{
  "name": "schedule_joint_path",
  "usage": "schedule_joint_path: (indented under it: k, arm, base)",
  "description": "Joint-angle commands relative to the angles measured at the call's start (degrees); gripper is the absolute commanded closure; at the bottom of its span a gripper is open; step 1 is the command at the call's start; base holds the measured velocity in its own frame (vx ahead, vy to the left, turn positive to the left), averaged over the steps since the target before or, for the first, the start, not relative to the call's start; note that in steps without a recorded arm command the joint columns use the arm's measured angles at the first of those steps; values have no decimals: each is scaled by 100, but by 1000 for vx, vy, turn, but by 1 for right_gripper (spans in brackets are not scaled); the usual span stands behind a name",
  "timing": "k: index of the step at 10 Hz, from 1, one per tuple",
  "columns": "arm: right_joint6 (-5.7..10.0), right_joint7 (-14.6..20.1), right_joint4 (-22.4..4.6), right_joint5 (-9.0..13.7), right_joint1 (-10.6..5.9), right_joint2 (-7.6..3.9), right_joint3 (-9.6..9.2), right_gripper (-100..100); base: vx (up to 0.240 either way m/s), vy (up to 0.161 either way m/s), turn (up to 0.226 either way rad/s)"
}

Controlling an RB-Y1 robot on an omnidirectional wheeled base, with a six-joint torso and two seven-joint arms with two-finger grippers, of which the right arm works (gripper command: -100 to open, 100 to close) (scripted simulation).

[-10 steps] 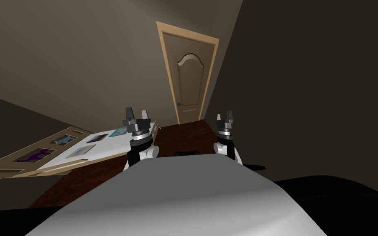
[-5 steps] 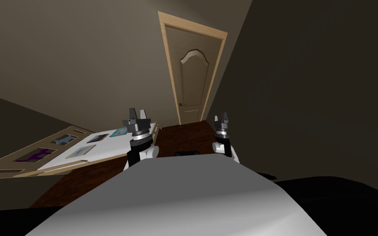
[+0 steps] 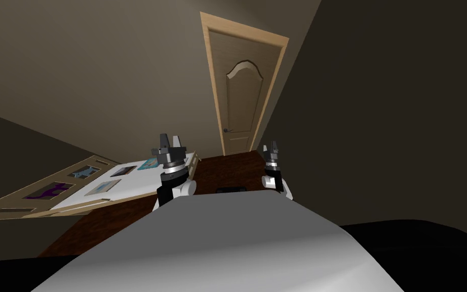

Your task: Pull the door open

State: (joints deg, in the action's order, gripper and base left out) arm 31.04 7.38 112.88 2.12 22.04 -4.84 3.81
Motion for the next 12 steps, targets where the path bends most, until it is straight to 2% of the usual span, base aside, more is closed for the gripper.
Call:
schedule_joint_path:
  k: [1,12]
  arm:
    - [-4,-12,-261,-17,-114,-38,-3,-100]
    - [98,-9,-1660,-66,-677,-255,38,-100]
  base:
    - [132,69,79]
    - [108,50,53]
